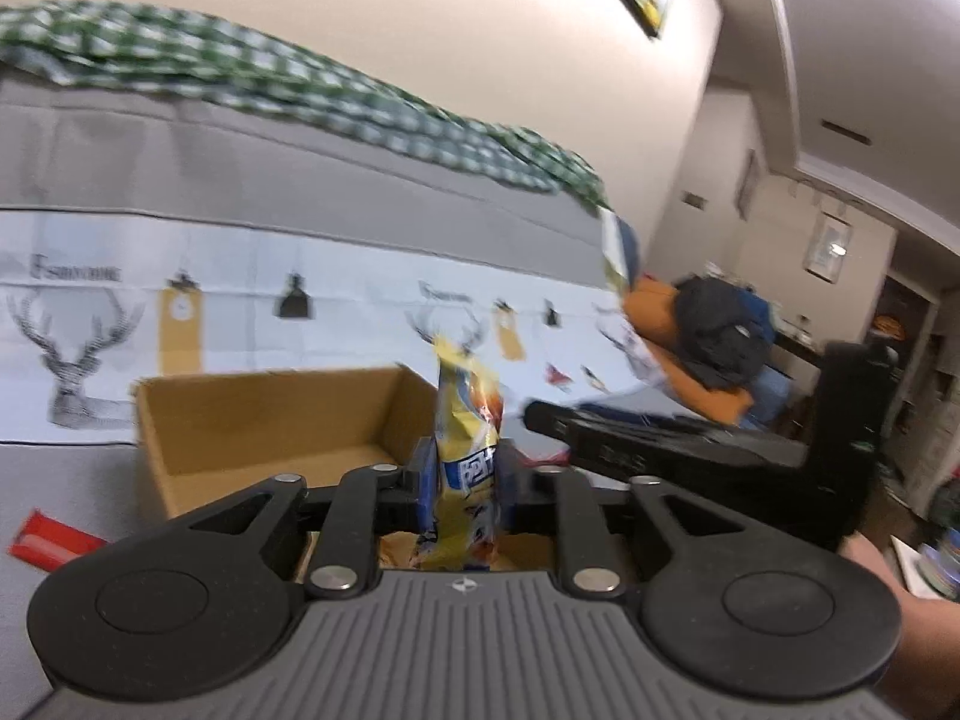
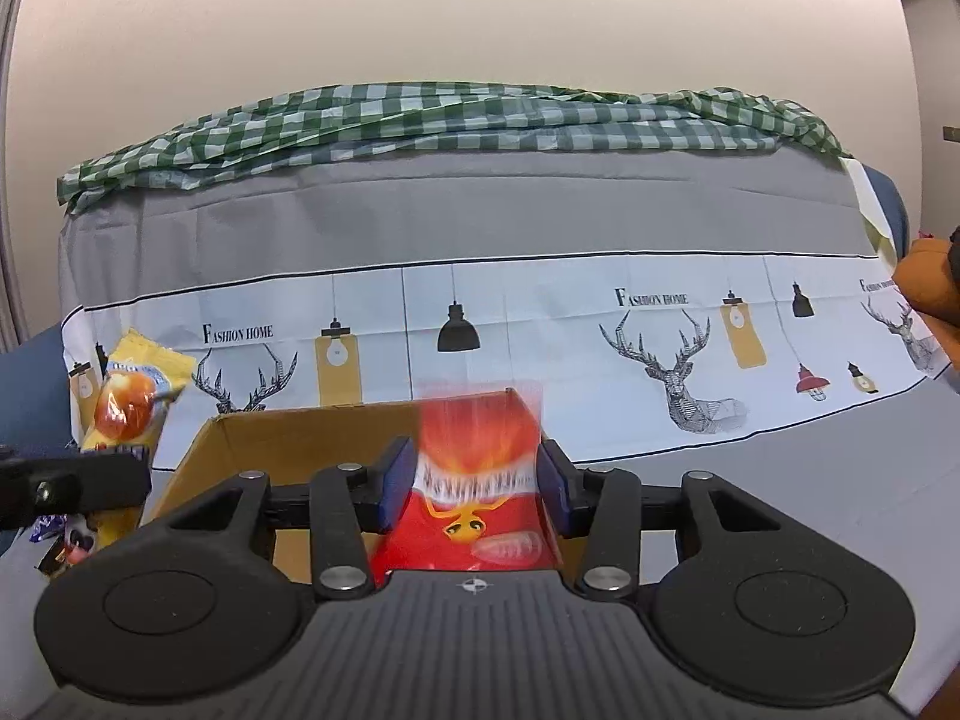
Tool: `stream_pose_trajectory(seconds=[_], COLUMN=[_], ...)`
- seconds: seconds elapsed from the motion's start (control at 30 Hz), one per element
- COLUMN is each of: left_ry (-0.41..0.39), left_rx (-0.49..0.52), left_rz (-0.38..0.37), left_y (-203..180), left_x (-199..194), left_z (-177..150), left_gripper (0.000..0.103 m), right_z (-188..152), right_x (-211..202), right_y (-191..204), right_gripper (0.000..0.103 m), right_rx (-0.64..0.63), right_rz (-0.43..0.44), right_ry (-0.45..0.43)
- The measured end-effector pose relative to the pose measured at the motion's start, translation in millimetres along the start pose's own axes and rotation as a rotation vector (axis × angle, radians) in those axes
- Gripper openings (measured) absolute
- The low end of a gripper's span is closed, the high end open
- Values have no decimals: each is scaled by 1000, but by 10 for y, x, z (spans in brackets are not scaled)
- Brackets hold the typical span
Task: Organize snacks
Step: 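Open both grippers above the box to drop the two packs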
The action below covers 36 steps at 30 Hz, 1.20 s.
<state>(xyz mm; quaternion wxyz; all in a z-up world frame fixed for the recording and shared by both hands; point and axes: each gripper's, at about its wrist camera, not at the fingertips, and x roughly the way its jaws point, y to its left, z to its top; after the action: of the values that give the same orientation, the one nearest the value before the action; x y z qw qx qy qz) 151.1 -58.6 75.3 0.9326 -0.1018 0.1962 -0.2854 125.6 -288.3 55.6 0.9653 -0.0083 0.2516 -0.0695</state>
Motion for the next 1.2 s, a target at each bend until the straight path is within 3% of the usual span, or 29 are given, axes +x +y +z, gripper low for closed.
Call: stream_pose_trajectory(seconds=[0.07,0.1,0.3,0.4,0.5,0.53,0.57,0.67,0.83,1.0,1.2], left_ry=[-17,-16,118,228,363,425,425,429,360,328,209], left_rx=[6,-6,-203,-263,-221,-159,-154,-252,-225,-283,-177], left_rz=[34,60,255,296,344,435,476,446,385,351,405], left_y=[15,58,562,746,797,812,868,1025,965,994,856], left_x=[-22,-19,122,213,328,380,347,302,204,157,13], left_z=[1,9,-29,-109,-217,-273,-310,-327,-270,-226,-153], left_gripper=[58,59,59,59,58,65,79,73,72,72,72], right_z=[4,6,-4,-18,-20,-20,-20,-19,-25,-34,-17], right_x=[1,0,22,33,45,48,52,56,75,114,143], right_y=[-5,-14,-111,-144,-158,-156,-149,-120,-54,67,351], right_gripper=[69,72,72,72,72,72,72,72,73,74,74], right_rx=[0,3,37,45,60,63,65,65,52,45,25], right_rz=[-23,-37,-58,-62,-61,-61,-61,-60,-52,-35,-2], right_ry=[-3,-7,8,17,25,26,27,28,36,54,56])
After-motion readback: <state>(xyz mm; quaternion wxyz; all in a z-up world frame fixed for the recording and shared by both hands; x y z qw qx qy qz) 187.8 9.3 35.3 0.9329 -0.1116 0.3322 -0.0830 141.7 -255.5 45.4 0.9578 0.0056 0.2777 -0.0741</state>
